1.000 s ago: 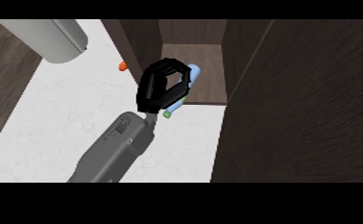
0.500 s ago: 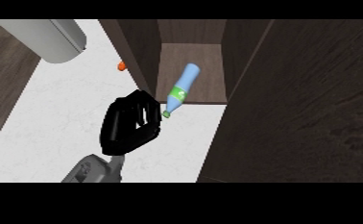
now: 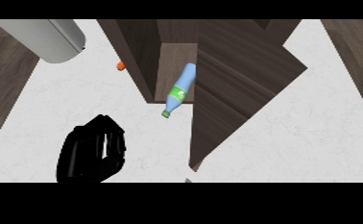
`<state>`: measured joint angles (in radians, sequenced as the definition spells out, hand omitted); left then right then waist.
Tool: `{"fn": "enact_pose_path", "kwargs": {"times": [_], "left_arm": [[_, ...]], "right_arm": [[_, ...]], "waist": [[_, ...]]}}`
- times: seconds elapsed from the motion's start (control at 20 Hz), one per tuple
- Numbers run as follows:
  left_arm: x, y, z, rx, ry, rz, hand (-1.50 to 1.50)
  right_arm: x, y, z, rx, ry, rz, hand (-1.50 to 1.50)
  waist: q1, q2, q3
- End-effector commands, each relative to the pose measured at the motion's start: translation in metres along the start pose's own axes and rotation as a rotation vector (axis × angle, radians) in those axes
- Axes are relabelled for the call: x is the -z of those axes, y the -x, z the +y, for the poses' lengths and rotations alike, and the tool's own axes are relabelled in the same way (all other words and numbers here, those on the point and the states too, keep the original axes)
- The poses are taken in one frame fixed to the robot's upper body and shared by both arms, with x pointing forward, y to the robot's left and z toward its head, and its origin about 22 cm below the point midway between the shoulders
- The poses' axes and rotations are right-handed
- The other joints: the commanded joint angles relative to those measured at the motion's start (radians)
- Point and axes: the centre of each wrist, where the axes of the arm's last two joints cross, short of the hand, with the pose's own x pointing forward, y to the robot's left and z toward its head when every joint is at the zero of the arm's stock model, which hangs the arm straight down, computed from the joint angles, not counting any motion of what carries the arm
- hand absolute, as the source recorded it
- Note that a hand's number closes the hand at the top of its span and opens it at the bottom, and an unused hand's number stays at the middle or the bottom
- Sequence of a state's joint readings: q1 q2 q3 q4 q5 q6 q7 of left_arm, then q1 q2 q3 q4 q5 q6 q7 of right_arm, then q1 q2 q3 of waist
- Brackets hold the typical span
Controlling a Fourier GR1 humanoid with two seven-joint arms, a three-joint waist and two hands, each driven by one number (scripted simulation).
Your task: Pick up the bottled water, place it into the cabinet and close the cabinet
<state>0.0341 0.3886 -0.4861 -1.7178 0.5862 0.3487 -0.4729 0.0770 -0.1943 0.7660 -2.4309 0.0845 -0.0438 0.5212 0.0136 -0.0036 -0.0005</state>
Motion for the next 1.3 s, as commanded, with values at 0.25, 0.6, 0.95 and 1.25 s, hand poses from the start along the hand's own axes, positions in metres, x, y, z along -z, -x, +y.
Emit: {"fn": "enact_pose_path", "kwargs": {"times": [0.25,0.6,0.95,1.25], "left_arm": [[-0.026,-0.023,0.042,-0.007,-0.032,-0.025,1.5],[-0.038,-0.03,0.056,-0.008,-0.059,-0.028,1.5],[-0.055,-0.036,0.084,0.015,-0.03,-0.021,1.5],[-0.057,-0.048,0.094,0.001,-0.037,-0.036,1.5]], "right_arm": [[0.044,-0.018,0.058,-0.097,-0.184,-0.089,1.5],[0.081,-0.016,0.053,-0.141,-0.043,-0.138,1.5],[0.126,-0.017,0.02,-0.044,0.118,-0.094,1.5],[0.184,-0.006,-0.016,0.043,0.089,0.001,1.5]], "waist": [[0.014,-0.003,-0.003],[0.025,0.002,-0.003],[0.036,0.01,-0.002],[0.022,0.01,0.0]]}}
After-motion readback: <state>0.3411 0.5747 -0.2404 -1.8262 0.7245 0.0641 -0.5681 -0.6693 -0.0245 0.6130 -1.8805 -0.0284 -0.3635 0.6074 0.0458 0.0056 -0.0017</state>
